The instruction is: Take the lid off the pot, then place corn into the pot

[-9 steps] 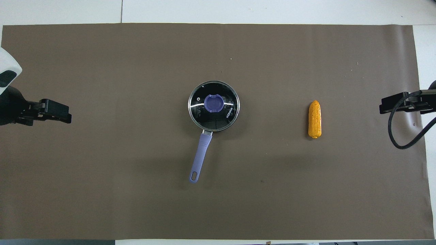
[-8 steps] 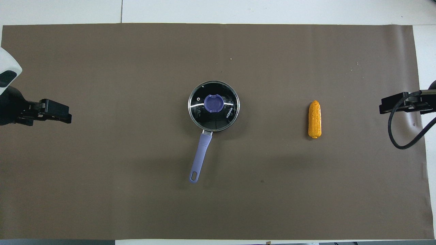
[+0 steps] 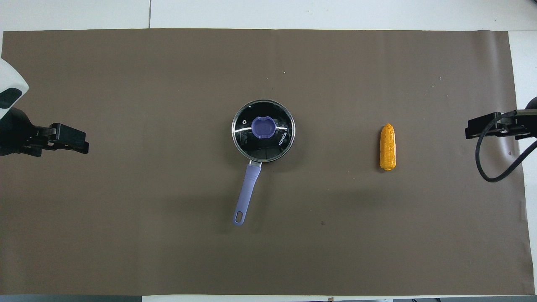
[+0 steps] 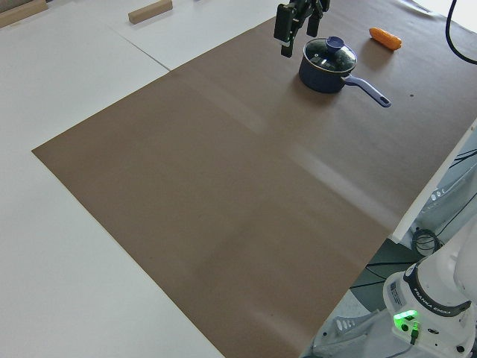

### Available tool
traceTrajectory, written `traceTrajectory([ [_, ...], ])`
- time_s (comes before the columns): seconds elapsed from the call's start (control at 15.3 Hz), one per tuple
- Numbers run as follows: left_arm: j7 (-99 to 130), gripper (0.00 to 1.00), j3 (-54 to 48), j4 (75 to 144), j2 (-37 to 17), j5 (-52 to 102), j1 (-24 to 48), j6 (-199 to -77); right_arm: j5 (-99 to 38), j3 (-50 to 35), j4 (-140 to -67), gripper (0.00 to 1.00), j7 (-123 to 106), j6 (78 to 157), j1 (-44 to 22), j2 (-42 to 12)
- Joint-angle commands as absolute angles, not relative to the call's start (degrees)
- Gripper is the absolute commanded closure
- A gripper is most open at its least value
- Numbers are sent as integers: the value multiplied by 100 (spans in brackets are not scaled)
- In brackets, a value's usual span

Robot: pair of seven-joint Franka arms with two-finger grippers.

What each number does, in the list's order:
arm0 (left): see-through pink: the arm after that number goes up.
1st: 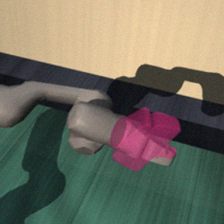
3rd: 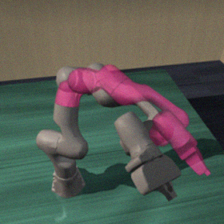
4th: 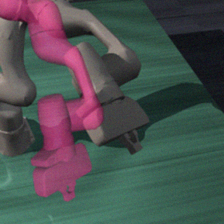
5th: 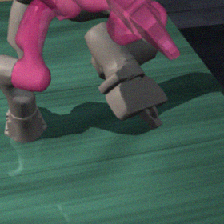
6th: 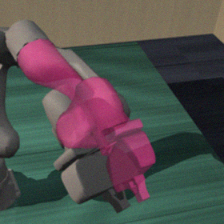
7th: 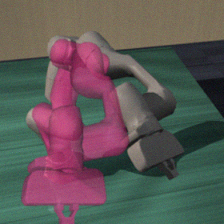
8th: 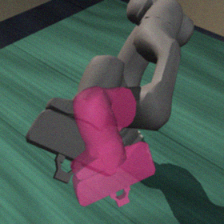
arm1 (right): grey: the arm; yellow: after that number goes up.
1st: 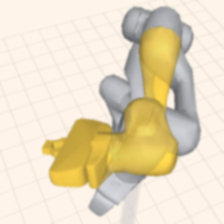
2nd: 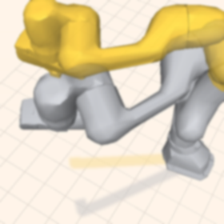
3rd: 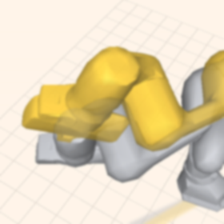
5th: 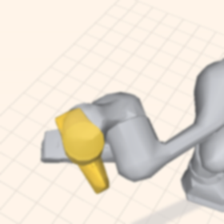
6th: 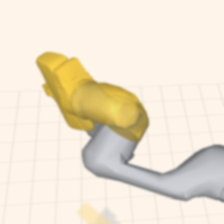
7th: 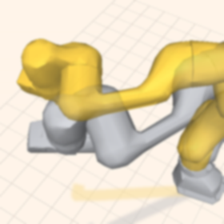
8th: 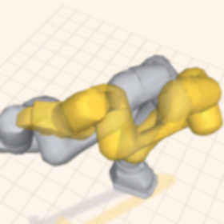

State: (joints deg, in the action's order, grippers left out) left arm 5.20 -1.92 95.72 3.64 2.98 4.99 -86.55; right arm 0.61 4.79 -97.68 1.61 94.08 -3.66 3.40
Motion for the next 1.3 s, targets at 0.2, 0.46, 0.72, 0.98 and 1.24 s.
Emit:
traceTrajectory([
  [0.2,1687,0,-255,9563,370,386,1387,-9183,-255,457,-10721,0,956,10913,-983,-218],
  [0.46,2345,0,-264,9177,-376,641,2213,-9842,-255,457,-11136,0,1090,11680,-1099,-527],
  [0.72,3206,0,-246,7431,-2202,624,3040,-9923,-255,457,-11468,0,1090,12180,-1063,-633],
  [0.98,3305,0,-220,7163,-2846,563,3436,-10485,-272,440,-11689,0,1099,12559,-1125,-825],
  [1.24,3261,0,-237,7154,-3252,28,3744,-10600,-281,439,-11839,0,1098,12832,-1169,-1133],
])
